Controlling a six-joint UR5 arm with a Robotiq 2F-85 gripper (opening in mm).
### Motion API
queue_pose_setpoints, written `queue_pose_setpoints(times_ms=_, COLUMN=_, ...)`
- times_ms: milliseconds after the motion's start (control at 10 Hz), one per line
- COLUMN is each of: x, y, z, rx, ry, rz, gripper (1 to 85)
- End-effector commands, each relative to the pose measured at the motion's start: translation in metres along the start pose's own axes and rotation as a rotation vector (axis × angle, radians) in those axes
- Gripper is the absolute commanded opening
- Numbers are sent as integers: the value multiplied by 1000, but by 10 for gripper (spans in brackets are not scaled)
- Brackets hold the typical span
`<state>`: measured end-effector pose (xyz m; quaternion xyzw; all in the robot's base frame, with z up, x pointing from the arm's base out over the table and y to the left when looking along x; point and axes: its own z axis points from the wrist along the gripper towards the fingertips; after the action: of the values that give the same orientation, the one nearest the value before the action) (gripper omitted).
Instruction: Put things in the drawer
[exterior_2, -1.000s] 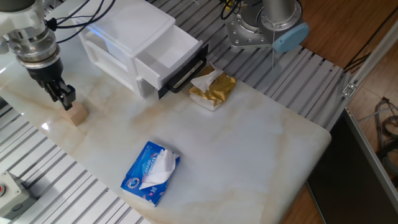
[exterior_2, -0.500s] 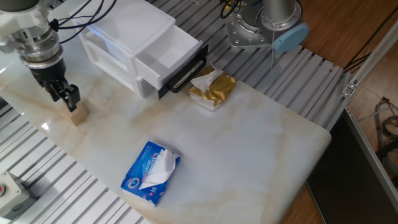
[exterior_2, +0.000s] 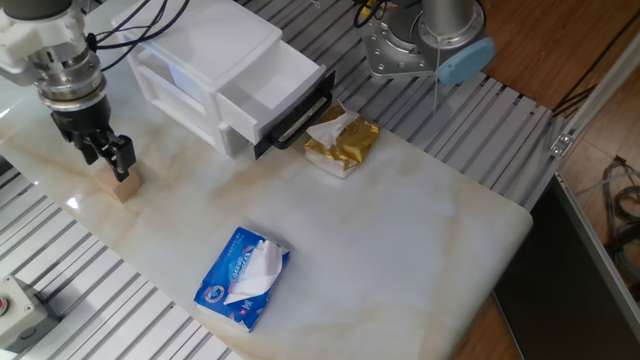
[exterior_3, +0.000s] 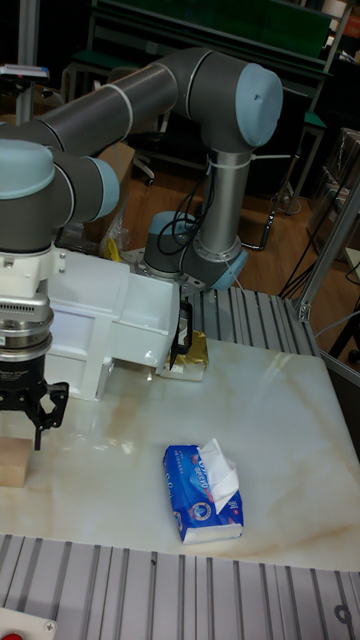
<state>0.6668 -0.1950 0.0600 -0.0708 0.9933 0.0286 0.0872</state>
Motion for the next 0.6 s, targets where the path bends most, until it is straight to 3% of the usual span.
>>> queue_pose_setpoints(times_ms=0, x=0, y=-2, z=7, rx=-7, ry=-18, rz=-21, gripper=643)
queue_pose_setpoints(times_ms=500, x=-3, y=-1, z=13, rx=-14, ry=-36, rz=-9, gripper=640)
